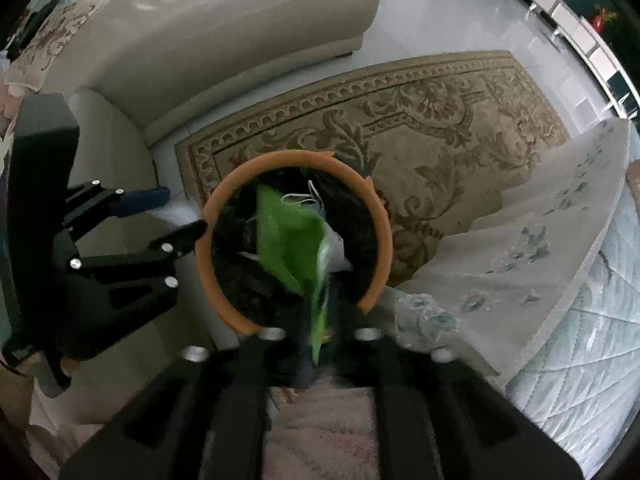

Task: Collect trash
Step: 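Carry gum box and snack bag over the orange bin and open both grippers, then move both grippers back over the mat toward the pink cardboard box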

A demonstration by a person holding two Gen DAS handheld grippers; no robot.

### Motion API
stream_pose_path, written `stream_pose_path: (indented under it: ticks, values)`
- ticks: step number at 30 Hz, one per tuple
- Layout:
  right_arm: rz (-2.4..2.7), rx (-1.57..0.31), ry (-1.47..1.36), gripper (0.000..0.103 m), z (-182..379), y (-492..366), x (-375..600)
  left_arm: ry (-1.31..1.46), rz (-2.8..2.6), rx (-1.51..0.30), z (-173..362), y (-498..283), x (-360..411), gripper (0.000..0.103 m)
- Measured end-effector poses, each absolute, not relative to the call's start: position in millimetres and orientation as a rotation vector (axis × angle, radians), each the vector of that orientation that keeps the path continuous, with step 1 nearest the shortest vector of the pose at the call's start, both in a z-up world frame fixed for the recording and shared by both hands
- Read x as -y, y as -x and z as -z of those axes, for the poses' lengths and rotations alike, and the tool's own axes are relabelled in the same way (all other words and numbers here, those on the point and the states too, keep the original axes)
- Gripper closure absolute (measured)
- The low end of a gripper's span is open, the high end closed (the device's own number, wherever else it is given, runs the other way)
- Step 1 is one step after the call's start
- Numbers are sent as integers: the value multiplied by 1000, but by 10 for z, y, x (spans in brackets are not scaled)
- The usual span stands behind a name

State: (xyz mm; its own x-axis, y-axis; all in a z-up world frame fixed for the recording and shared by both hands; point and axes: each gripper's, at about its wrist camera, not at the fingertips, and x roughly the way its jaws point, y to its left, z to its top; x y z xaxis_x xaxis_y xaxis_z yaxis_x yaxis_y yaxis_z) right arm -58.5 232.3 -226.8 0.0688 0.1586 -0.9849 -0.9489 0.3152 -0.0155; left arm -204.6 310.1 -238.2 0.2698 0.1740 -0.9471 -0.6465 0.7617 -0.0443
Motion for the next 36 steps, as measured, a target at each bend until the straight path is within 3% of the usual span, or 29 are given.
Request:
stream_pose_path:
  ticks: [1, 7, 13, 16, 25, 36]
  values:
    - [-1019, -1172, 862, 44, 2235, 579, -2308, 473, -577, -1170, 2371, 2034, -3094, 33]
    - [-1038, -1120, 828, 44, 2126, 603, -2260, 454, -563, -1151, 2271, 1990, -3076, 21]
    - [-1147, -1010, 739, 44, 1733, 613, -2017, 492, -438, -1117, 2015, 1952, -2979, 20]
    - [-1209, -965, 655, 44, 1415, 523, -1667, 470, -302, -1081, 1776, 1860, -2817, 11]
    - [-1107, -909, 482, 44, 1010, -120, -575, 227, -107, -1022, 1143, 1133, -2063, 10]
    - [-862, -909, 310, 42, 978, -1395, 678, 88, 85, -1028, 981, -311, -1163, 10]
